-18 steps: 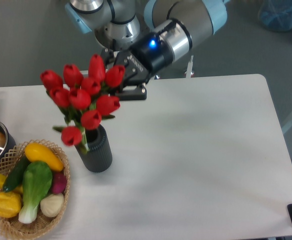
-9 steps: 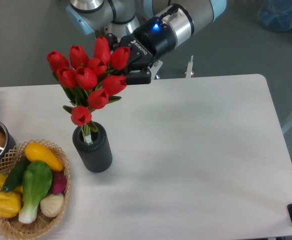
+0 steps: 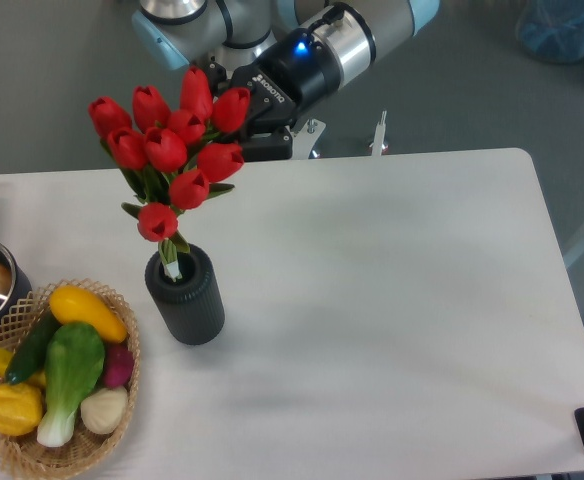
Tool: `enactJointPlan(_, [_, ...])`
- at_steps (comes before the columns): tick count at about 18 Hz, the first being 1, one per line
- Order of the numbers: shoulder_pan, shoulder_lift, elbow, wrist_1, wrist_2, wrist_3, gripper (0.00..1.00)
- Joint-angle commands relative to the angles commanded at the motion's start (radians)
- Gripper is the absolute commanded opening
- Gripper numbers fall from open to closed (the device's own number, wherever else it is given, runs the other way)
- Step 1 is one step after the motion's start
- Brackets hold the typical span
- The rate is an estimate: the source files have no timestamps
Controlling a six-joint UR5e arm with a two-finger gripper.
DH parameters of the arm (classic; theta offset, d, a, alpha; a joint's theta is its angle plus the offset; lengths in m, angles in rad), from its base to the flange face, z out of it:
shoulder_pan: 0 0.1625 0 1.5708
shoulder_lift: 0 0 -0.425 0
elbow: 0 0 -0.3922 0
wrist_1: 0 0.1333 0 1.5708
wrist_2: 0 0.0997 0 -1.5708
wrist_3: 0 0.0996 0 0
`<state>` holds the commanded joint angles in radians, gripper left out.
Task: Insert the flowers into the vase
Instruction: 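Lower the tulip stems into the black vase, then push the tulip bunch further down into the vase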
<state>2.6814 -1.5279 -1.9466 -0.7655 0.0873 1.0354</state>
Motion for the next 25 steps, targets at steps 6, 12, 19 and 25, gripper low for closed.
enactJointPlan(6, [-0.006, 0.005, -0.02, 0.0, 0.028, 0.031, 0.08])
enactJointPlan(12, [-0.009, 0.008, -0.041, 0.0, 0.054, 0.052, 0.09])
enactJointPlan(19, [-0.014, 0.02, -0.084, 0.0, 0.063, 0.066, 0.09])
enactJointPlan(25, [-0.041, 0.005, -0.117, -0.002, 0.112, 0.161, 0.13])
